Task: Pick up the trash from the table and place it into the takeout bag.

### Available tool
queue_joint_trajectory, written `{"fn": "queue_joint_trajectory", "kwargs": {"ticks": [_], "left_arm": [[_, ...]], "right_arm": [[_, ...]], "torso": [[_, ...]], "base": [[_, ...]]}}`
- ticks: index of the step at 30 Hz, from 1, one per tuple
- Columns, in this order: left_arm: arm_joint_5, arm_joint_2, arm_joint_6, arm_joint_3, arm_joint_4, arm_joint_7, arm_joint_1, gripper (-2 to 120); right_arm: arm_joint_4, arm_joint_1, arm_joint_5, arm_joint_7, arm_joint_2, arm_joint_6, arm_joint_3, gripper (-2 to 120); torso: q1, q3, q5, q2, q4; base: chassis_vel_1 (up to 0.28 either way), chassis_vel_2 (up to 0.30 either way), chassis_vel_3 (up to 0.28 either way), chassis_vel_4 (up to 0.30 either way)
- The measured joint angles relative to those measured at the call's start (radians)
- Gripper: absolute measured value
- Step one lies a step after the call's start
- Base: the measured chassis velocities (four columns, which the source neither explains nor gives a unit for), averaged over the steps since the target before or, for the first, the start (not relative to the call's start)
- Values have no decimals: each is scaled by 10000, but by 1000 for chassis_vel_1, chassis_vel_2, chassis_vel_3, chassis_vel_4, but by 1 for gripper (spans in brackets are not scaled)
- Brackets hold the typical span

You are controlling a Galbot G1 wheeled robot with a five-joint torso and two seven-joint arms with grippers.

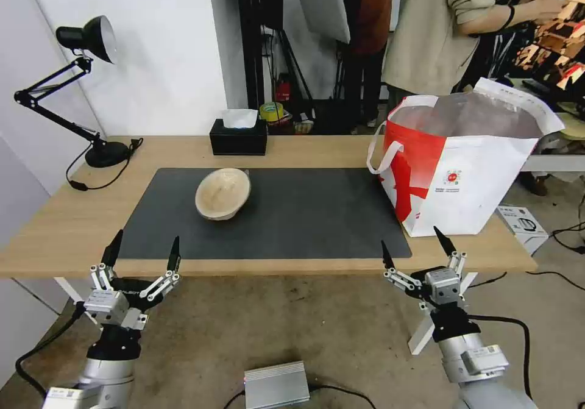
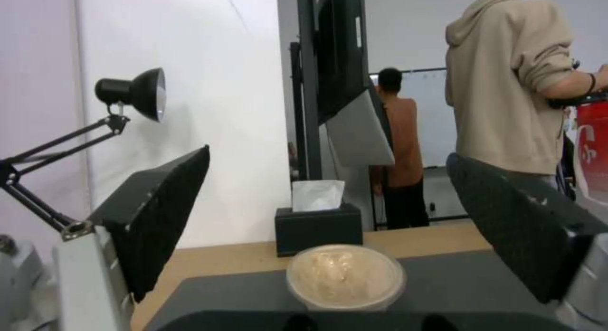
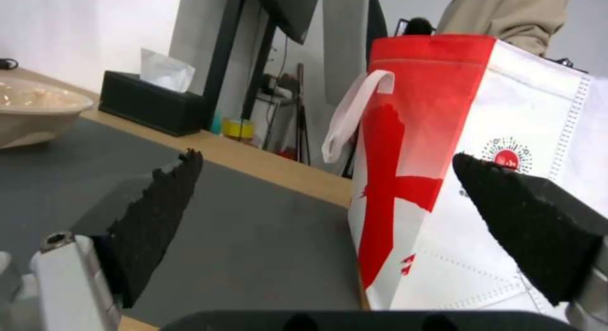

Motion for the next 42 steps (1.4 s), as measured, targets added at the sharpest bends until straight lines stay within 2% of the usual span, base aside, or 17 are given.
{"fn": "queue_joint_trajectory", "kwargs": {"ticks": [17,23,42], "left_arm": [[302,284,266,-17,-101,15,-194,100],[606,802,683,320,-27,14,-500,100],[1199,2313,1186,1085,971,-41,-1393,100]], "right_arm": [[-10,-2,-22,-7,0,7,16,100],[-11,-2,-27,-6,0,7,15,100],[-10,-2,-29,1,0,6,16,100]], "torso": [[0,0,1,0,3],[0,0,0,1,-1],[0,0,-1,1,0]], "base": [[0,0,0,0],[0,0,0,0],[0,0,0,0]]}}
